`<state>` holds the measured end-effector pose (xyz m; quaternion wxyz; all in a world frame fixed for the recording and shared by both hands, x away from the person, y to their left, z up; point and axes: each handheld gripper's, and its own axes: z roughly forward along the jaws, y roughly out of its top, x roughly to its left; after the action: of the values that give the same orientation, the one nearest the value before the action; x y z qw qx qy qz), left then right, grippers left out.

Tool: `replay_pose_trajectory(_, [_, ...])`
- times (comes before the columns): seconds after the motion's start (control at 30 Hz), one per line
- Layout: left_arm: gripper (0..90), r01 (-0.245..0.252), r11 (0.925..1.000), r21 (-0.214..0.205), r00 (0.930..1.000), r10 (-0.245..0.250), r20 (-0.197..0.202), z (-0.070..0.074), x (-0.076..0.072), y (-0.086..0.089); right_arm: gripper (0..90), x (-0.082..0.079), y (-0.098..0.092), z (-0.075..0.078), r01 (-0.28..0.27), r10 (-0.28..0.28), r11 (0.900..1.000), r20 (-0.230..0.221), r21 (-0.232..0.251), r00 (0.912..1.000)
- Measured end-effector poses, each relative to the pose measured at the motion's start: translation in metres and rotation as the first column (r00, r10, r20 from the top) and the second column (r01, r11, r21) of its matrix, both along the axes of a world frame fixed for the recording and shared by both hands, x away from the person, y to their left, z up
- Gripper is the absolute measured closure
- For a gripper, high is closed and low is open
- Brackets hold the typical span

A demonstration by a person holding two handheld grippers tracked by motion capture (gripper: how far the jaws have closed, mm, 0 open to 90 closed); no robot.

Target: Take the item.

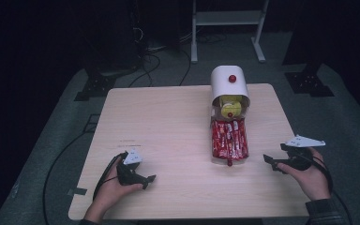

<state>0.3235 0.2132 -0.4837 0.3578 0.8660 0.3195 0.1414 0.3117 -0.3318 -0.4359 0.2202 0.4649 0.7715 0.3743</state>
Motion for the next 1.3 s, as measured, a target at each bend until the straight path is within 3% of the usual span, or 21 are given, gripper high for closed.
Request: replay_pose_trajectory(1.3, [0.0, 0.000, 1.0000, -0.001, 1.0000, 0.000, 0.001, 0.000, 0.000, 0.000, 14.8, 0.018, 0.016, 0.029, -0.036, 0.035, 0.9992, 0.057, 0.016, 0.9978])
